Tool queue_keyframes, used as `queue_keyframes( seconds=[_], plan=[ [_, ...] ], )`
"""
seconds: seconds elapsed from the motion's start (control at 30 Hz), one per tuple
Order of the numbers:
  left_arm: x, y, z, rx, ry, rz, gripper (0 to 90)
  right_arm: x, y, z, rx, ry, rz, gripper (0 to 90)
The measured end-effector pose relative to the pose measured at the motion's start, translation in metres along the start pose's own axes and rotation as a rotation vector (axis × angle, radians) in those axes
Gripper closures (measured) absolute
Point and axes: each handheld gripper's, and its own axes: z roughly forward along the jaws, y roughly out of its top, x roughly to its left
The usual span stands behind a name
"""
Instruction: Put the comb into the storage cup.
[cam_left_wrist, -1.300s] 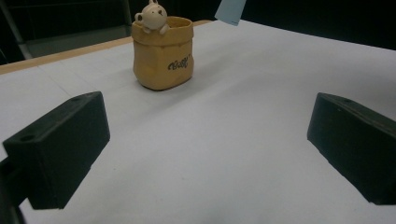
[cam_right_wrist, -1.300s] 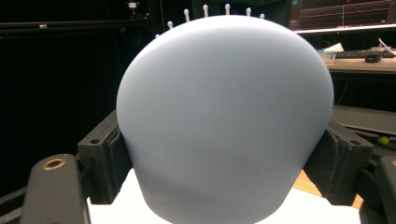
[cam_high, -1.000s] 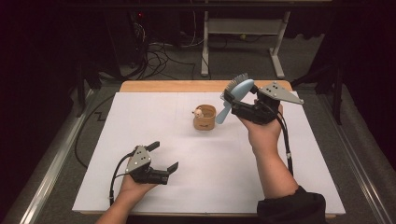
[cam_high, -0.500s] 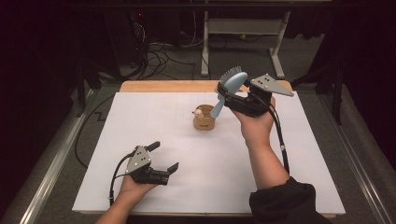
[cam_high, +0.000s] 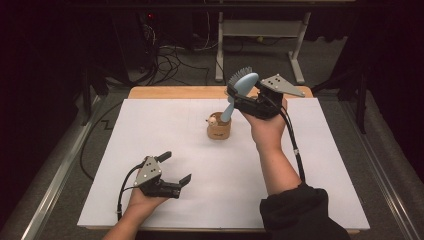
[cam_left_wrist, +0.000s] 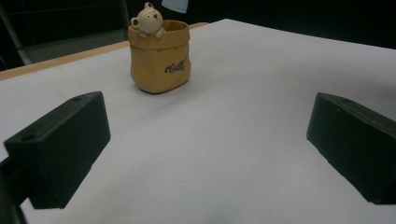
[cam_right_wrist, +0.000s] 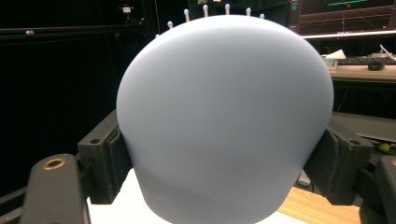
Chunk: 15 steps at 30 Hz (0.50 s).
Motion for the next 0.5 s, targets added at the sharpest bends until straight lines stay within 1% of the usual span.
queue_keyframes(
  seconds=[0.13,0.33,0.5],
  plan=[
    [0.0,0.0,0.0,0.003,-0.001,0.006,0.2,0.002,0.001,0.005,-0.001,0.0,0.004,20.4],
    [0.001,0.0,0.0,-0.003,0.0,0.001,0.2,0.003,0.002,0.012,0.001,-0.005,-0.002,20.4],
    [0.001,0.0,-0.001,-0.007,-0.001,0.002,0.2,0.002,-0.002,0.018,0.018,-0.008,0.004,20.4]
  ],
)
